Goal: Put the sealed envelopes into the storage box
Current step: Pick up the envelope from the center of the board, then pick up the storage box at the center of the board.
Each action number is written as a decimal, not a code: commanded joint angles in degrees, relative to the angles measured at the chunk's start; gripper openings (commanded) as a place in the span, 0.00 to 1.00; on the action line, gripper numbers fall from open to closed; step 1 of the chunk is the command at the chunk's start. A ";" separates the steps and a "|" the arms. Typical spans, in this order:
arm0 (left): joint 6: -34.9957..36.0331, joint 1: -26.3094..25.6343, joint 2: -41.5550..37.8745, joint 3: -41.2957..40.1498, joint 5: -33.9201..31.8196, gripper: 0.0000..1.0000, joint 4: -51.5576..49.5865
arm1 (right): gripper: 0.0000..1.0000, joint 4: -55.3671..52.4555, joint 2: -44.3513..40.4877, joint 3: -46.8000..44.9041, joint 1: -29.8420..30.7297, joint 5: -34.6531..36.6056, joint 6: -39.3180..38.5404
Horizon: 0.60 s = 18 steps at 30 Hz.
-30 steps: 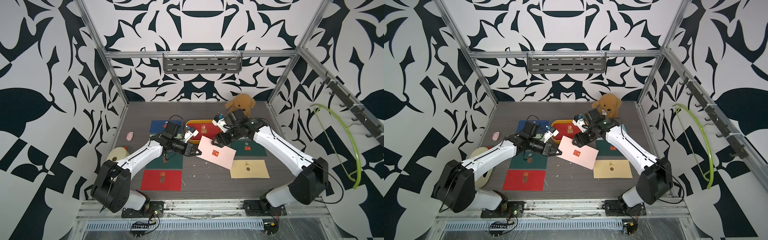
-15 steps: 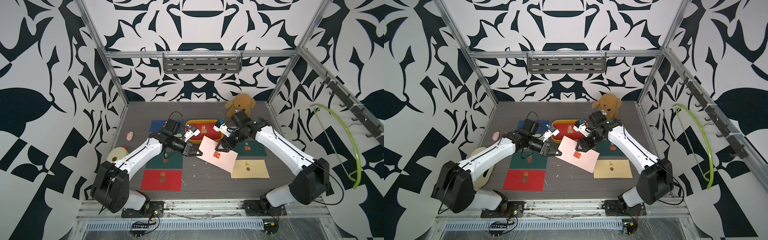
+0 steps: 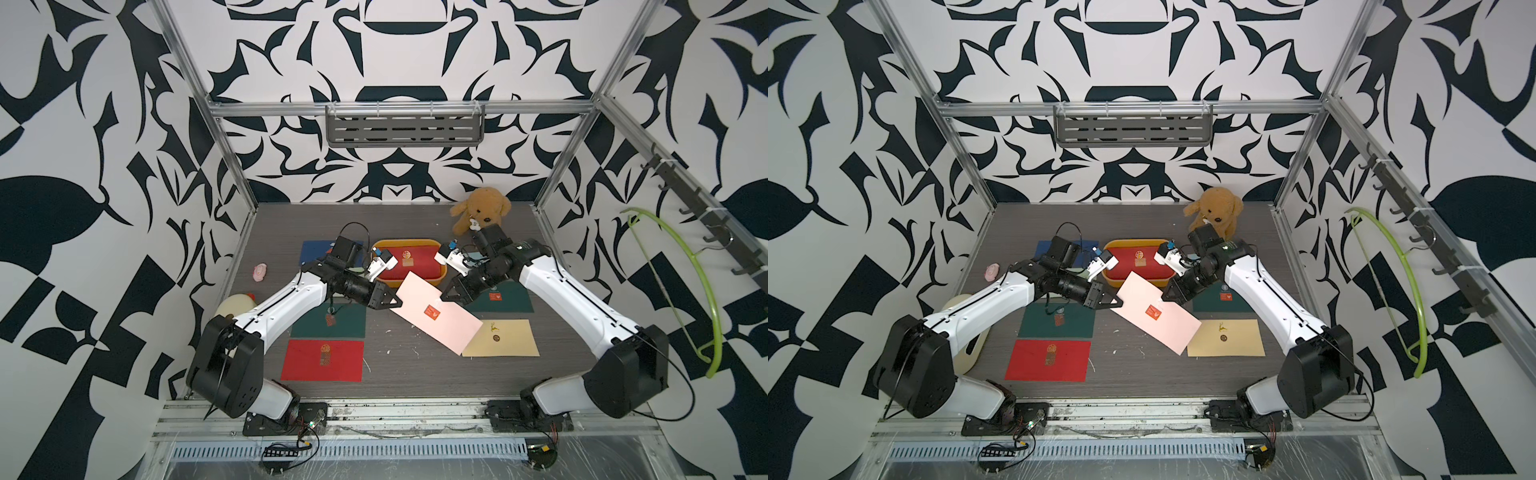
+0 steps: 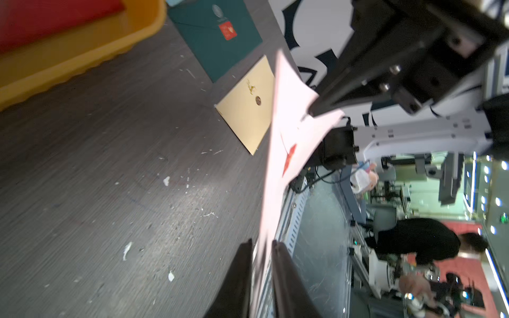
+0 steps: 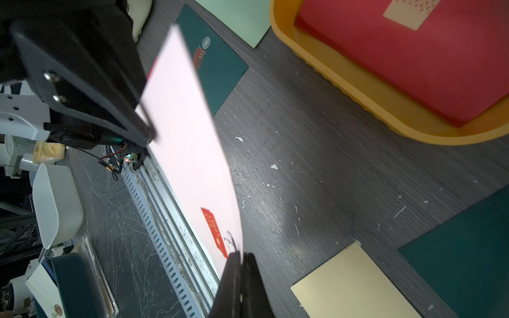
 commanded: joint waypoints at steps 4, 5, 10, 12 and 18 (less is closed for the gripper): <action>-9.98 3.20 2.03 1.98 -20.93 0.43 3.67 | 0.00 -0.75 -2.06 -0.03 -0.63 1.19 2.35; -12.70 4.04 3.11 2.54 -24.05 0.43 3.95 | 0.00 -0.55 -2.02 0.33 -0.55 2.42 3.45; -22.83 5.48 10.58 7.45 -33.46 0.43 3.65 | 0.00 -1.31 -1.41 3.38 -0.60 7.53 7.03; -25.47 5.48 12.52 8.90 -36.40 0.43 4.74 | 0.00 -1.66 -1.49 3.90 -0.56 9.12 8.29; -27.59 5.39 19.61 15.84 -41.88 0.40 2.68 | 0.00 -0.81 -2.17 3.49 -0.55 11.77 11.94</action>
